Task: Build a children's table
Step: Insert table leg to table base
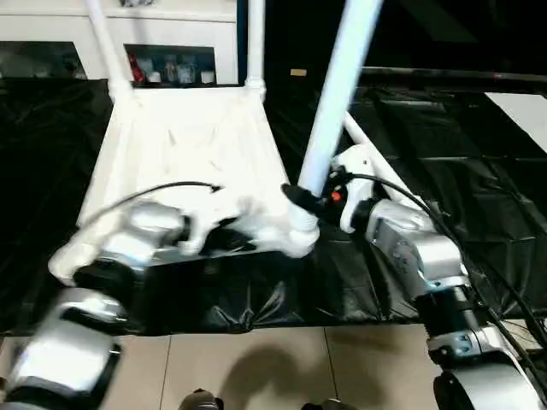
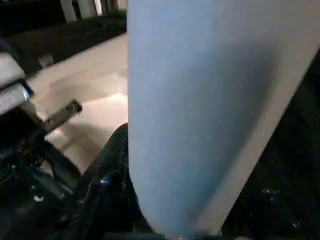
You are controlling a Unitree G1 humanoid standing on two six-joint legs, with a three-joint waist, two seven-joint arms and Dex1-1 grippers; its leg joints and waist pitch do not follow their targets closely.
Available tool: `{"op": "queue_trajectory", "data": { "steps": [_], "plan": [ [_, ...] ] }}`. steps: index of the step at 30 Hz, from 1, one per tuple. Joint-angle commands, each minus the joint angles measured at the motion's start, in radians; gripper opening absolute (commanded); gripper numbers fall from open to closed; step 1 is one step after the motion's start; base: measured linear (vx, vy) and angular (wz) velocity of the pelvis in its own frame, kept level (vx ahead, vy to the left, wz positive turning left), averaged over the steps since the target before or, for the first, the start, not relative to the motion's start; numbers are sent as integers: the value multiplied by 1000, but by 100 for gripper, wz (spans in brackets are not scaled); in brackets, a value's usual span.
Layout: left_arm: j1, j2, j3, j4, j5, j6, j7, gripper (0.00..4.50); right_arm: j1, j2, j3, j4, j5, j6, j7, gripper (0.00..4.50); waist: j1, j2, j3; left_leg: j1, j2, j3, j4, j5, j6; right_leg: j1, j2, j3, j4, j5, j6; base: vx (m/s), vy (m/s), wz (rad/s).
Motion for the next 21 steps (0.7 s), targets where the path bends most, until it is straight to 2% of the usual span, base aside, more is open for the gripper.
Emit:
{"op": "queue_trajectory", "data": {
  "steps": [1,2,5,10,14,18,21],
  "plan": [
    [14,-25,20,-24,-10,-16,26,0,-22,-14,-1,19,-16,-19,0,190,3,11,-96,10,21,-5,-71,-220,-27,60,-74,58,-81,-260,-184,0,0,0],
    [18,-31,17,-35,-8,-14,27,0,-26,-19,5,36,-27,-31,0,190,4,14,-97,9,22,-6,-71,-213,-24,61,-74,58,-79,-247,-184,0,0,0],
    [25,-34,11,-52,0,-7,32,0,-29,-24,7,55,-35,-42,-2,190,2,12,-96,10,22,-5,-72,-219,-24,61,-73,57,-79,-245,-185,0,0,0],
    [39,-29,0,-70,12,4,24,0,-36,-32,4,99,-44,-62,-2,190,0,15,-96,13,22,-5,-71,-235,-22,58,-72,57,-83,-267,-182,0,0,0],
    [41,-19,-8,-72,20,7,11,0,-39,-28,-3,122,-41,-65,0,190,0,16,-97,12,22,-6,-72,-231,-21,60,-71,56,-79,-243,-190,0,0,0],
    [39,-15,-4,-74,27,12,16,0,-33,-16,-26,139,-17,-64,11,190,-1,16,-96,12,22,-6,-72,-239,-19,60,-72,57,-81,-253,-190,0,0,0],
    [33,-21,13,-81,15,43,18,0,-19,3,-82,163,32,-83,2,190,-1,17,-97,12,22,-5,-71,-240,-19,60,-73,57,-80,-246,-197,0,0,0]
  ]
}}
